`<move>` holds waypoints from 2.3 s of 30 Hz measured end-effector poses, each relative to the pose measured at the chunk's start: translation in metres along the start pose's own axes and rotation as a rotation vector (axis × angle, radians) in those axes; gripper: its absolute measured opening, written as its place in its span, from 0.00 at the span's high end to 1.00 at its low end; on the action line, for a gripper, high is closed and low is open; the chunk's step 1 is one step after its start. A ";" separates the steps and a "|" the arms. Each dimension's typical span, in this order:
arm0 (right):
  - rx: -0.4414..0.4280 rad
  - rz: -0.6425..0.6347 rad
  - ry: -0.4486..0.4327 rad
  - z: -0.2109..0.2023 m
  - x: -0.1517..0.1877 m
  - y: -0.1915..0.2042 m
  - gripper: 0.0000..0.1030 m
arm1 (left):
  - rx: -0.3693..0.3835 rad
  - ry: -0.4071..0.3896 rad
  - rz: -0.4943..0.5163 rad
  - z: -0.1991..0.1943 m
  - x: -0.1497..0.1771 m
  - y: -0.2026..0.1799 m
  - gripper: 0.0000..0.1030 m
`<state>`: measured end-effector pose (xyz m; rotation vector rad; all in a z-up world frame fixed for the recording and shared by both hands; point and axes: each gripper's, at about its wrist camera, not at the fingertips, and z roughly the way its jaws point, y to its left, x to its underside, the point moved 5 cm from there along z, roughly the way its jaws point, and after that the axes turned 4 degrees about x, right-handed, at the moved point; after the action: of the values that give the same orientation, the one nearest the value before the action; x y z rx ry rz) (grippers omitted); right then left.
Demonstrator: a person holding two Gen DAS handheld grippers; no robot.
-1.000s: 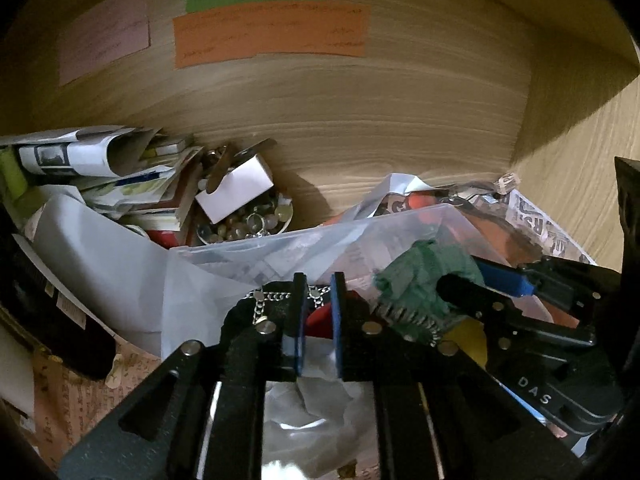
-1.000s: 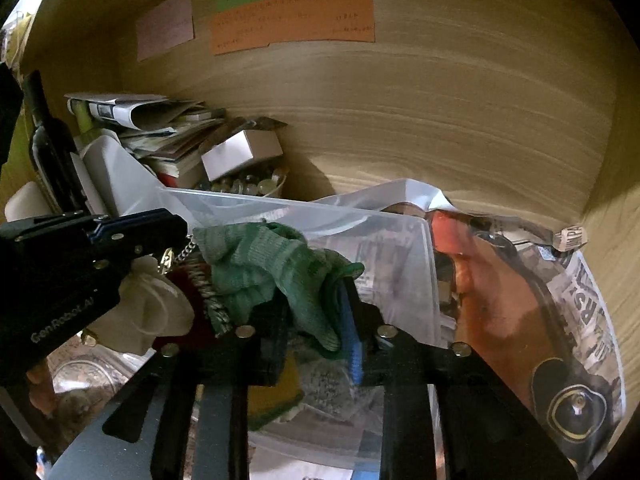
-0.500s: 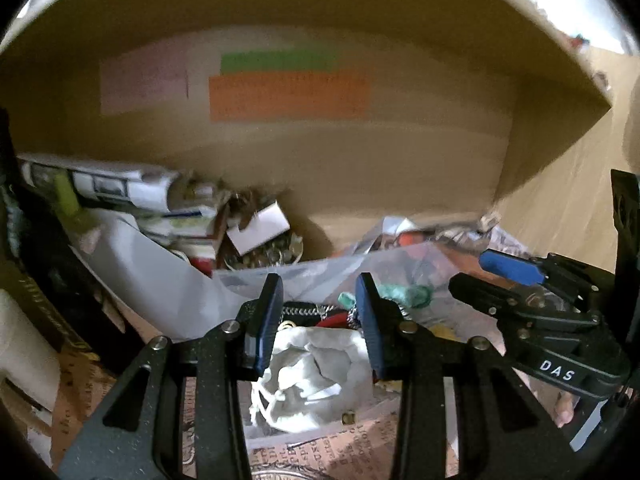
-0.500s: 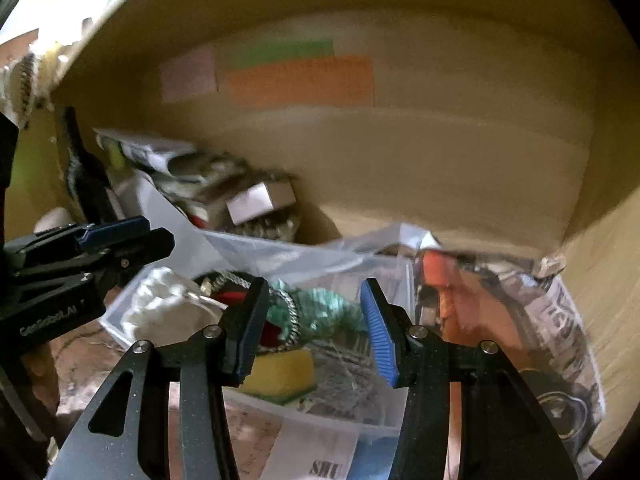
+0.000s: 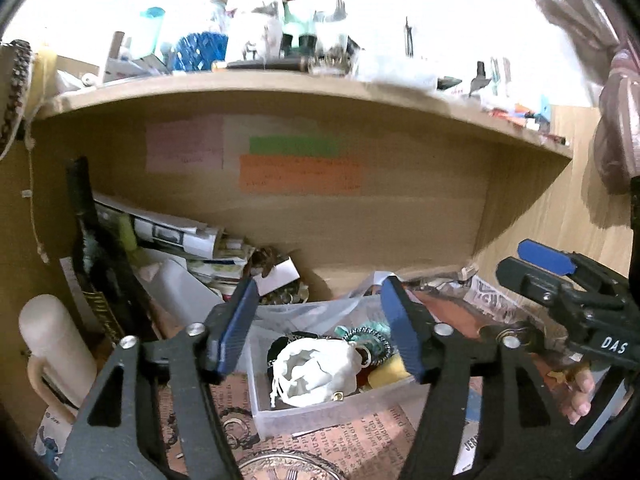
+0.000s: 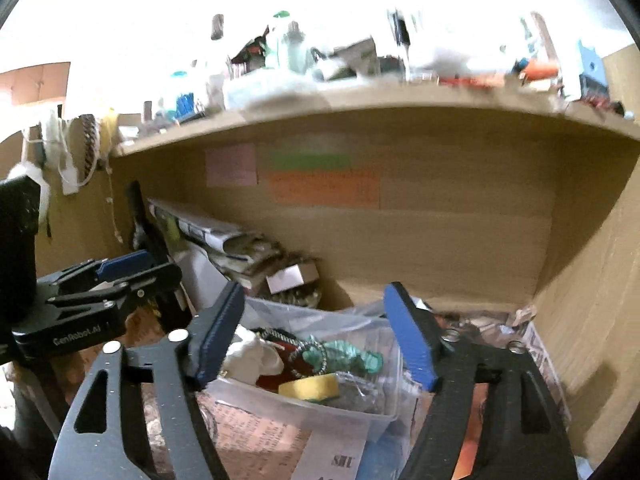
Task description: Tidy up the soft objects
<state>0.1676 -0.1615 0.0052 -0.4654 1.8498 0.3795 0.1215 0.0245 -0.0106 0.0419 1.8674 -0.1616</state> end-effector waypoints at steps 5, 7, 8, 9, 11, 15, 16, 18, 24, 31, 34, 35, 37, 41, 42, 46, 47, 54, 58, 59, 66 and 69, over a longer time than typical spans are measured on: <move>-0.005 0.011 -0.027 -0.011 -0.003 0.004 0.17 | -0.006 -0.030 0.006 -0.014 -0.001 0.001 0.25; -0.011 0.016 -0.028 -0.014 -0.002 0.004 0.14 | -0.012 -0.039 0.013 -0.018 -0.001 0.001 0.18; -0.010 0.019 -0.030 -0.015 -0.002 0.004 0.11 | -0.014 -0.044 0.013 -0.021 -0.002 -0.001 0.15; -0.007 0.021 -0.033 -0.017 -0.002 0.005 0.07 | -0.015 -0.048 0.012 -0.023 -0.002 -0.001 0.11; -0.003 0.027 -0.040 -0.019 -0.001 0.005 0.02 | -0.017 -0.059 0.016 -0.029 -0.001 -0.003 0.07; -0.002 0.034 -0.046 -0.024 0.001 0.005 0.00 | -0.026 -0.071 0.023 -0.035 0.000 -0.006 0.02; -0.002 0.035 -0.045 -0.024 0.001 0.005 0.00 | -0.027 -0.071 0.025 -0.036 0.000 -0.007 0.01; 0.000 0.036 -0.046 -0.025 0.002 0.005 0.00 | -0.025 -0.071 0.026 -0.037 0.000 -0.008 0.01; -0.005 0.032 -0.042 -0.026 0.003 0.005 0.00 | -0.025 -0.070 0.032 -0.037 0.002 -0.010 0.01; -0.002 0.033 -0.042 -0.026 0.004 0.006 0.00 | -0.025 -0.070 0.033 -0.037 0.003 -0.010 0.00; -0.004 0.036 -0.043 -0.026 0.004 0.007 0.00 | -0.027 -0.069 0.038 -0.037 0.003 -0.011 0.00; -0.003 0.037 -0.044 -0.026 0.004 0.007 0.00 | -0.028 -0.069 0.037 -0.037 0.003 -0.011 0.00; -0.003 0.037 -0.045 -0.027 0.004 0.008 0.00 | -0.030 -0.071 0.040 -0.037 0.003 -0.012 0.00; -0.001 0.038 -0.046 -0.028 0.004 0.008 0.00 | -0.031 -0.071 0.040 -0.037 0.003 -0.011 0.00; -0.002 0.038 -0.046 -0.027 0.004 0.008 0.00 | -0.033 -0.071 0.041 -0.037 0.003 -0.011 0.00; -0.003 0.035 -0.048 -0.028 0.004 0.009 0.00 | -0.032 -0.070 0.041 -0.037 0.003 -0.011 0.00; -0.004 0.033 -0.048 -0.028 0.004 0.010 0.00 | -0.033 -0.070 0.043 -0.037 0.003 -0.011 0.00; -0.006 0.035 -0.050 -0.029 0.004 0.012 0.00 | -0.034 -0.070 0.042 -0.037 0.003 -0.011 0.00; -0.007 0.035 -0.049 -0.029 0.004 0.012 0.00 | -0.032 -0.069 0.042 -0.037 0.002 -0.010 0.00; -0.008 0.035 -0.048 -0.029 0.004 0.012 0.00 | -0.031 -0.069 0.042 -0.037 0.002 -0.010 0.00; -0.008 0.035 -0.049 -0.029 0.004 0.014 0.00 | -0.027 -0.058 0.038 -0.034 0.003 -0.008 0.00; -0.006 0.035 -0.048 -0.029 0.005 0.014 0.00 | -0.016 -0.050 0.032 -0.033 0.003 -0.007 0.00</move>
<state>0.1355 -0.1634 0.0104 -0.4247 1.8124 0.4166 0.0888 0.0221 -0.0038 0.0561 1.8166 -0.1249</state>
